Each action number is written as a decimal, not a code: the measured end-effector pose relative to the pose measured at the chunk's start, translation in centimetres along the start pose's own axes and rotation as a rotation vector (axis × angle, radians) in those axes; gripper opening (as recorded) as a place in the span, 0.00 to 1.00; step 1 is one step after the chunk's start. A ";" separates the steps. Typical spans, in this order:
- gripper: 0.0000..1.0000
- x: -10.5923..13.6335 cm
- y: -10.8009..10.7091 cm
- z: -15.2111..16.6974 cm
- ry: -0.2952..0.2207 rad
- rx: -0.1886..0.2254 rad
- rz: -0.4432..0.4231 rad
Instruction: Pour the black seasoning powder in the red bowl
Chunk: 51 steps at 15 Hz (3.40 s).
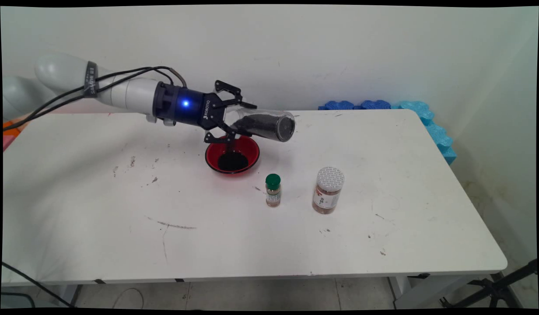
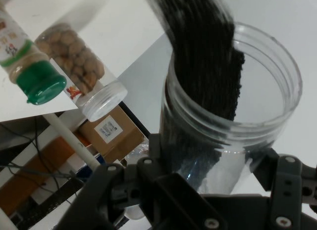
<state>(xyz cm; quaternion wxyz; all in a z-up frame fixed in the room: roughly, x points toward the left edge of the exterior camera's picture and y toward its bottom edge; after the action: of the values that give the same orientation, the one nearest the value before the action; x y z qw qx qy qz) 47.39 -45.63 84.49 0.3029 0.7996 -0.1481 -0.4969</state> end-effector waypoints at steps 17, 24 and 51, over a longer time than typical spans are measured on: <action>0.00 0.1 0.4 -1.1 0.058 0.088 0.441; 0.00 -1.3 1.4 -1.5 0.067 0.113 0.757; 0.00 -9.4 1.1 -6.6 0.018 0.324 1.975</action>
<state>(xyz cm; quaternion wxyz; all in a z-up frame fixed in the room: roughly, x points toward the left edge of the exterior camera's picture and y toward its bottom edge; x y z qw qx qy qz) 48.92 -39.20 93.95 0.4684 0.3534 -0.8097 0.0095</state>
